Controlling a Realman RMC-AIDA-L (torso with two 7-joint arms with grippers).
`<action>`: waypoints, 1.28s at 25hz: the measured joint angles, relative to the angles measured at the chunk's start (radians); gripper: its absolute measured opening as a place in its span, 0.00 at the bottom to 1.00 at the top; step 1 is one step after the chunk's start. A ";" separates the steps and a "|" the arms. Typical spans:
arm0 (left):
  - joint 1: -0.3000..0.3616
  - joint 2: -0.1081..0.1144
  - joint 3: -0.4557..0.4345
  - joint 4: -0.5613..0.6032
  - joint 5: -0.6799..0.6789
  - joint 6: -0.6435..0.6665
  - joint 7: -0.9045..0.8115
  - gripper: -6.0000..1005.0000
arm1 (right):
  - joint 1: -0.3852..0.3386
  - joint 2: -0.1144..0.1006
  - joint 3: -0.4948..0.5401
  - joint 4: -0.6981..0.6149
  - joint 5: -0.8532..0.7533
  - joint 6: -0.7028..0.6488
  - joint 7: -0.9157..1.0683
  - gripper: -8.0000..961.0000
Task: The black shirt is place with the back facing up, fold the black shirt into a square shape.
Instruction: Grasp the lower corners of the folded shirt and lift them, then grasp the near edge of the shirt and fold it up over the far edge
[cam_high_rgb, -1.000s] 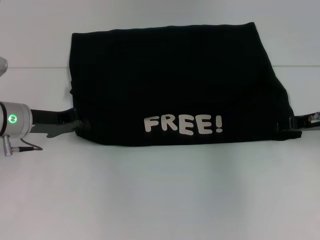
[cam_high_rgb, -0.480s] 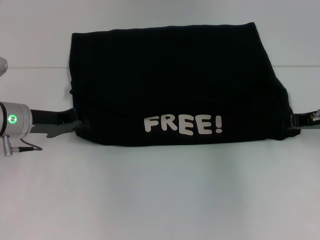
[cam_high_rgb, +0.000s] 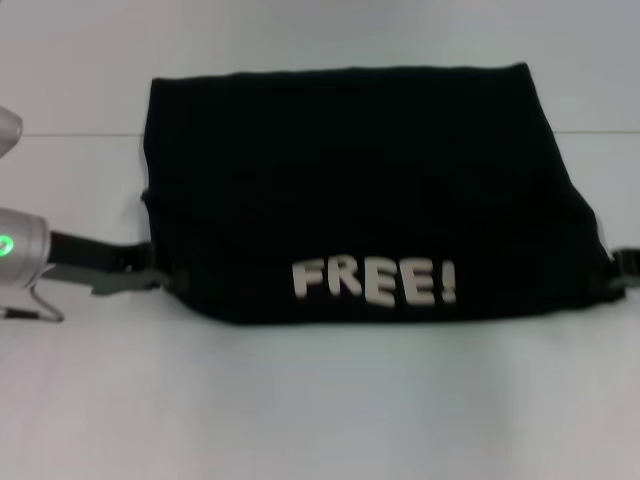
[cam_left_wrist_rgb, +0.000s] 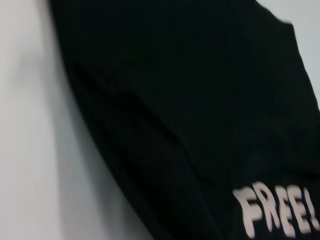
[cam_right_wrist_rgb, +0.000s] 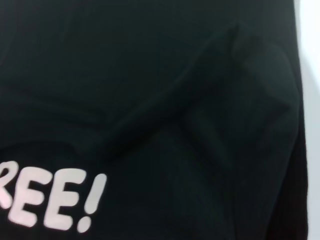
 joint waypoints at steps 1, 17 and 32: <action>0.002 0.003 -0.001 0.016 0.014 0.043 0.003 0.00 | -0.012 -0.001 0.000 -0.022 -0.001 -0.041 0.008 0.05; 0.042 -0.002 0.035 0.077 0.179 0.548 0.145 0.00 | -0.229 0.038 0.024 -0.325 0.007 -0.528 0.012 0.05; -0.018 0.050 -0.191 0.090 0.093 0.582 0.170 0.00 | -0.166 0.019 0.317 -0.370 0.146 -0.609 -0.056 0.05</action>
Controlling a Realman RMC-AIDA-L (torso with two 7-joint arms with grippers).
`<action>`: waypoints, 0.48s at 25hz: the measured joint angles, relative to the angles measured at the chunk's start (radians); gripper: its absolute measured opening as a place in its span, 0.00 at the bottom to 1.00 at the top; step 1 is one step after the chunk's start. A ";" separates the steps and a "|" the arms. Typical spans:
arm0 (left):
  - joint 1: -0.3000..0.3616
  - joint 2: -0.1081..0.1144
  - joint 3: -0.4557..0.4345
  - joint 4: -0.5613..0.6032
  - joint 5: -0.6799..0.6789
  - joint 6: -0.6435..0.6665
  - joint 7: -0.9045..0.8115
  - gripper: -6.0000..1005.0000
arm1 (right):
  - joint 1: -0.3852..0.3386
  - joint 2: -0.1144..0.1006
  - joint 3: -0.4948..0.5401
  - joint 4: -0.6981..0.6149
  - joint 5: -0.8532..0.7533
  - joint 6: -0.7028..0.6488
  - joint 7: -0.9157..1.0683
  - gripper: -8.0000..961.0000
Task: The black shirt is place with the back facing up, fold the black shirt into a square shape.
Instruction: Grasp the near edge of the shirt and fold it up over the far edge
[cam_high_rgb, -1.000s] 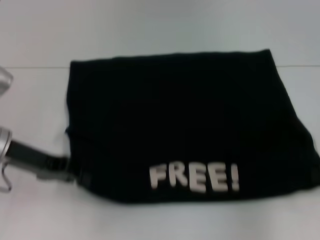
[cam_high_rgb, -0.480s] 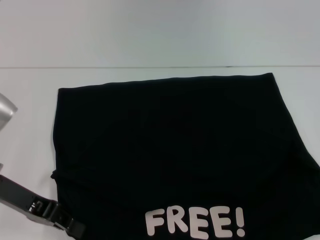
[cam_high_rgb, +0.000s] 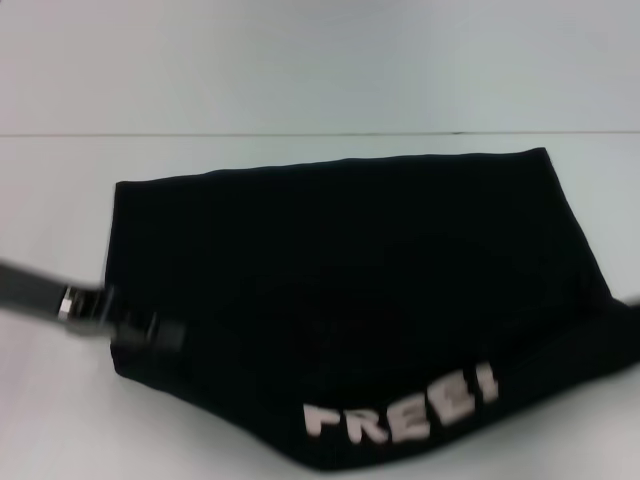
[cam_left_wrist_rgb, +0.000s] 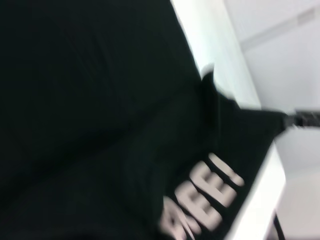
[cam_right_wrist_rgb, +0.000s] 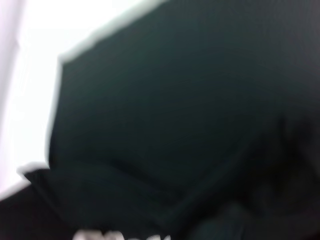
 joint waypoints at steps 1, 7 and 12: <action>-0.011 0.004 -0.016 -0.007 -0.008 -0.036 -0.021 0.00 | 0.014 -0.013 0.013 0.029 0.031 0.034 -0.002 0.05; -0.044 0.013 -0.025 -0.061 -0.024 -0.315 -0.140 0.00 | 0.100 -0.044 0.000 0.266 0.078 0.397 -0.014 0.05; -0.065 -0.010 0.002 -0.146 -0.023 -0.624 -0.182 0.00 | 0.157 -0.031 -0.120 0.449 0.072 0.732 -0.019 0.05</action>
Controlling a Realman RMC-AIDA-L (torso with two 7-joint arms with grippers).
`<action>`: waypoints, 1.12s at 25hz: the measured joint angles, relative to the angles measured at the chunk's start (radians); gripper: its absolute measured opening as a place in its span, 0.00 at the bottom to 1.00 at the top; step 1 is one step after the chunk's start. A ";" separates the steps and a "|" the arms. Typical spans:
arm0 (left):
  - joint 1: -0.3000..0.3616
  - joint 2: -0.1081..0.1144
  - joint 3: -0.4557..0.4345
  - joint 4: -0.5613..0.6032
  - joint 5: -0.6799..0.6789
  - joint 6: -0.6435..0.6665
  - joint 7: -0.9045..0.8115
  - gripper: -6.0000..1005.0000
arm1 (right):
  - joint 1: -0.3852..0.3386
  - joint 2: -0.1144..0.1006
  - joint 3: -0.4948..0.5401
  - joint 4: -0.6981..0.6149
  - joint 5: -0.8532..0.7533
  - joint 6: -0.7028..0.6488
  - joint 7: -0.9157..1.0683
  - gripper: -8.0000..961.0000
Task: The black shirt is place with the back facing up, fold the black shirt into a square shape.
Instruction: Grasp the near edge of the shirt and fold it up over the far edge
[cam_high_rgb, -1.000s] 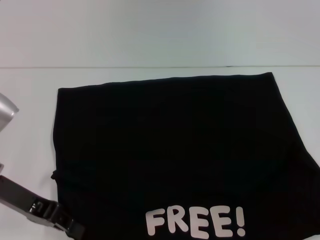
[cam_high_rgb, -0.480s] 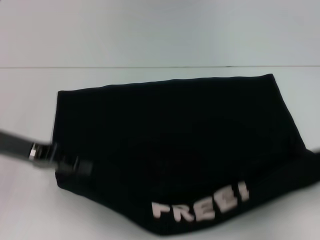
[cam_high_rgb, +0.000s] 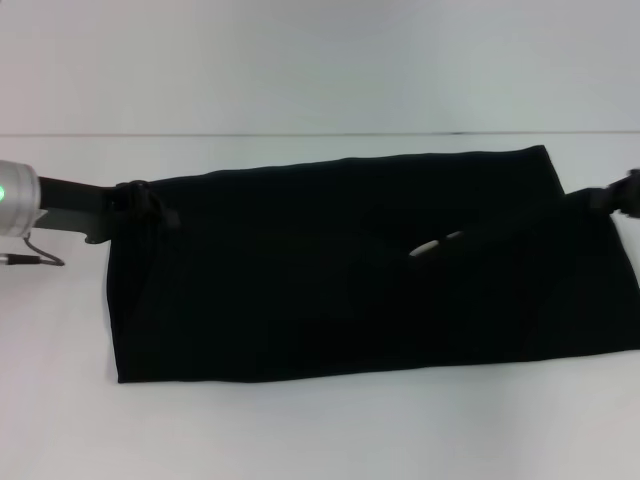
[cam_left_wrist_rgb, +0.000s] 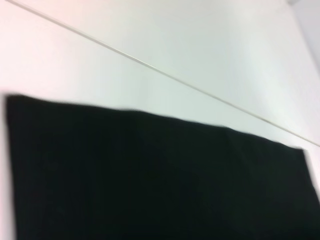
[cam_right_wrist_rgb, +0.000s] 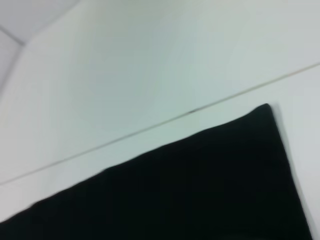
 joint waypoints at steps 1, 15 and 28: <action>-0.002 -0.006 0.012 -0.008 0.001 -0.043 -0.004 0.00 | 0.009 0.003 -0.022 0.022 -0.002 0.043 0.001 0.05; -0.023 -0.067 0.085 0.020 -0.056 -0.281 -0.033 0.00 | 0.100 0.043 -0.098 0.062 -0.003 0.292 0.020 0.05; -0.041 -0.107 0.170 -0.006 -0.057 -0.599 -0.045 0.00 | 0.181 0.086 -0.210 0.188 -0.005 0.654 0.008 0.05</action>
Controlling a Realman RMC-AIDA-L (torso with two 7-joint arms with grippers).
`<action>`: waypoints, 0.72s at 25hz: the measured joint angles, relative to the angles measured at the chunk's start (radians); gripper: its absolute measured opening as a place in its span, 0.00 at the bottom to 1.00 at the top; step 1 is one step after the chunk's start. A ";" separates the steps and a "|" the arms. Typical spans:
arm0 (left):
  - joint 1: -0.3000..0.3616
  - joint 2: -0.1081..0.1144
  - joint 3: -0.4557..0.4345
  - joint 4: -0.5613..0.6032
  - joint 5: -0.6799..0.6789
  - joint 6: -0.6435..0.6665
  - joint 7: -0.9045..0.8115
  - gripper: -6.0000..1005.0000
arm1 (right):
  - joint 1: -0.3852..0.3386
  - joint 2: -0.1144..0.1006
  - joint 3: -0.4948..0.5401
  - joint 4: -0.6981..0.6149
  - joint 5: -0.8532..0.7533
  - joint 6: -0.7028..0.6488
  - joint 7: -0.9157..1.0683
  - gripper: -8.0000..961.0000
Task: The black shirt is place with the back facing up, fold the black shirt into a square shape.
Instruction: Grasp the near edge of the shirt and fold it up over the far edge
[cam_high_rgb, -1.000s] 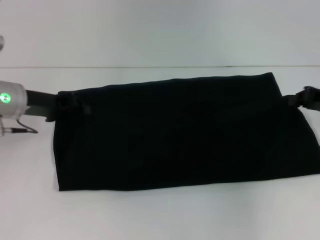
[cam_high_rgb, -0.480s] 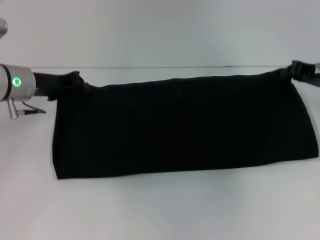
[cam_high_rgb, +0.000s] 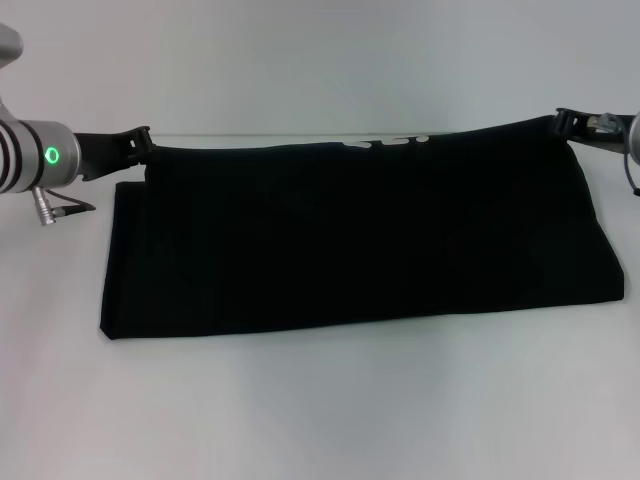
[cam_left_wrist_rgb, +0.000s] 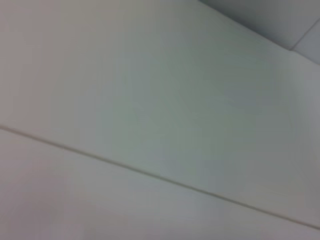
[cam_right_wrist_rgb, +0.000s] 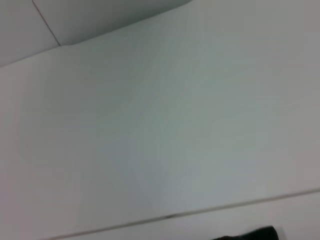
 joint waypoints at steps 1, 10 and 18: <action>-0.001 -0.002 0.006 0.000 0.000 -0.009 -0.001 0.00 | 0.004 0.002 -0.011 0.003 0.000 0.017 0.000 0.05; -0.019 -0.007 0.011 -0.001 -0.002 -0.069 0.001 0.00 | 0.020 0.010 -0.032 0.006 0.000 0.068 0.000 0.06; -0.027 -0.012 0.083 -0.033 -0.002 -0.132 0.007 0.00 | 0.025 0.006 -0.054 0.031 0.000 0.080 0.001 0.06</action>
